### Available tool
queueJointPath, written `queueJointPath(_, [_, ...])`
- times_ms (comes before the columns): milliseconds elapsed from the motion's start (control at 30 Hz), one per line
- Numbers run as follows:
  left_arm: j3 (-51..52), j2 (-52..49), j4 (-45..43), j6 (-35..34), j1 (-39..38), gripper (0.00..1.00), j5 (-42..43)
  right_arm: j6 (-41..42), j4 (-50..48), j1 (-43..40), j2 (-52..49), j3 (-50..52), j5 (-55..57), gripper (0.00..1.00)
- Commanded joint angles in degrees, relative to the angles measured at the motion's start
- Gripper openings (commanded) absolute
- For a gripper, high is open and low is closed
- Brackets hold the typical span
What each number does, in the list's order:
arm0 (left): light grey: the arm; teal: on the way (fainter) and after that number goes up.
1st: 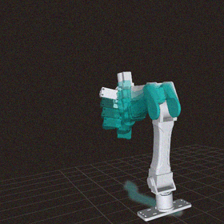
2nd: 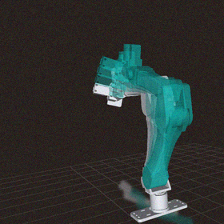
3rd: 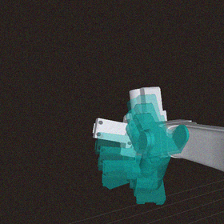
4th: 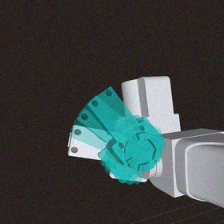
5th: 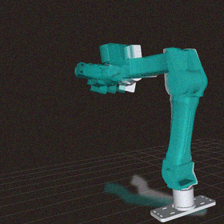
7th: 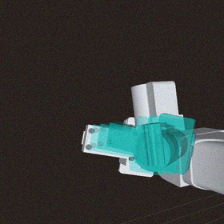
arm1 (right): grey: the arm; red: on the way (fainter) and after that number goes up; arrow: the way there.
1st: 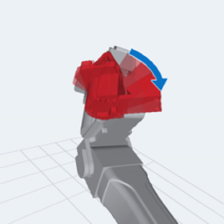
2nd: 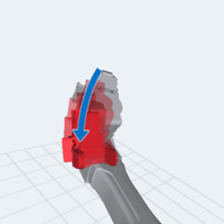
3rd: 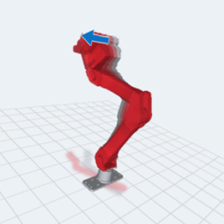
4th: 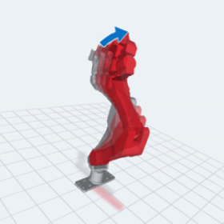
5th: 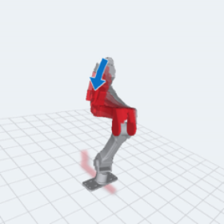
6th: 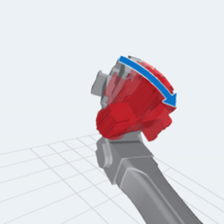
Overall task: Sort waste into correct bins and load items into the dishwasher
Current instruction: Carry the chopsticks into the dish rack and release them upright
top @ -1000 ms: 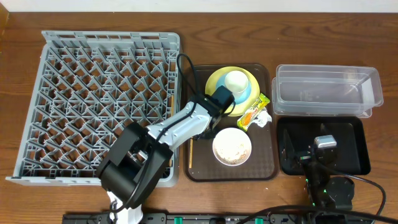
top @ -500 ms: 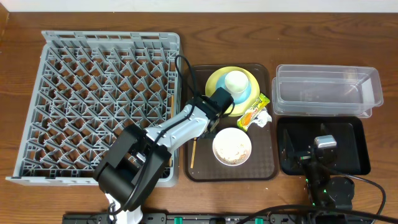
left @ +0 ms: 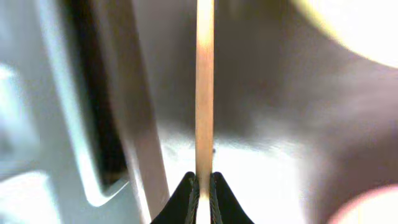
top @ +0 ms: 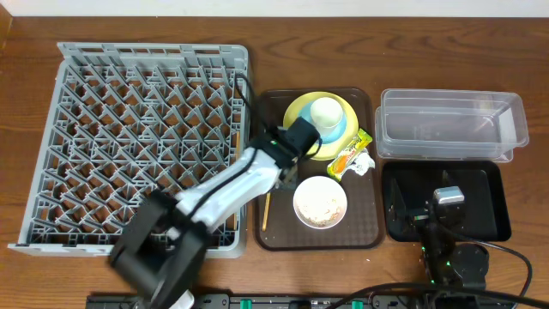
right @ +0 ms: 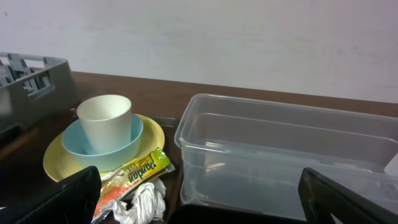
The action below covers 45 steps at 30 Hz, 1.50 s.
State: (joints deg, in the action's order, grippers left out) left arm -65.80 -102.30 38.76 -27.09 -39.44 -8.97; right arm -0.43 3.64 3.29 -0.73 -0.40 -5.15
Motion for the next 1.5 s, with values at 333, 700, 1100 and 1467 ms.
queueJointPath(333, [-0.5, 28.1, 2.5, 8.5, 12.7, 0.08, -1.2, 0.6, 0.2, -0.2, 0.1, 0.1, 0.2, 0.99])
queueJointPath(700, [-0.1, 22.5, 5.0, 23.6, 26.6, 0.08, 9.9, 0.6, 0.2, -0.2, 0.1, 0.1, 0.2, 0.99])
queueJointPath(1100, [-0.1, 13.6, 5.5, 24.9, 26.9, 0.08, 9.4, 0.6, 0.3, -0.2, 0.1, 0.1, 0.2, 0.99])
queueJointPath(1467, [-0.2, 16.9, 5.3, 24.4, 26.9, 0.35, 5.3, 0.6, 0.2, -0.2, 0.1, 0.1, 0.2, 0.99])
